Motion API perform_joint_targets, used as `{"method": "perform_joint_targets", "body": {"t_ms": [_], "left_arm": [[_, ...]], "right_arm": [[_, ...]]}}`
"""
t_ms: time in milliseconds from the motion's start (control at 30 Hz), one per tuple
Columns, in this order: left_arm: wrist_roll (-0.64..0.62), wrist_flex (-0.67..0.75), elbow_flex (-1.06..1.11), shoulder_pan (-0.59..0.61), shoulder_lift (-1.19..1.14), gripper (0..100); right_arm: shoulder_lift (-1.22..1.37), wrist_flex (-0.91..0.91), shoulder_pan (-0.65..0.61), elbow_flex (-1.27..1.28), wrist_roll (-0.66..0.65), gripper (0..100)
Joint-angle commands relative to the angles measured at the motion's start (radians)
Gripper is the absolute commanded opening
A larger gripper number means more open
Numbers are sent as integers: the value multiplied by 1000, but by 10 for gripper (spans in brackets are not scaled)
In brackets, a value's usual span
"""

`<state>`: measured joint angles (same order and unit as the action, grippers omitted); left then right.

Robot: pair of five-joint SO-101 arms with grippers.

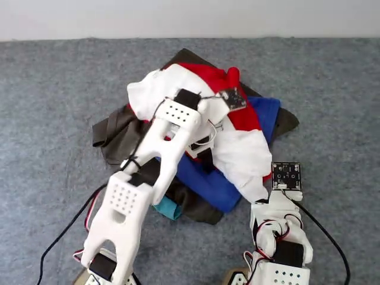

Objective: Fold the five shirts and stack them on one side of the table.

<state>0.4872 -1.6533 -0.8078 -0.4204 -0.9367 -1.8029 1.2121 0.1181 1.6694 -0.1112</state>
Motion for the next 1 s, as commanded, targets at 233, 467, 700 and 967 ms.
{"method": "perform_joint_targets", "body": {"t_ms": [233,467,700,967], "left_arm": [[-58,-101,-429,17,-160,13],[-121,-101,-415,91,86,12],[-153,-101,-338,278,350,12],[-150,-101,-321,629,600,12]], "right_arm": [[-1,-16,-10,14,-8,11],[-1,-16,-10,14,-8,11],[-1,-16,-10,14,-8,11],[-1,-16,-10,14,-8,11]]}}
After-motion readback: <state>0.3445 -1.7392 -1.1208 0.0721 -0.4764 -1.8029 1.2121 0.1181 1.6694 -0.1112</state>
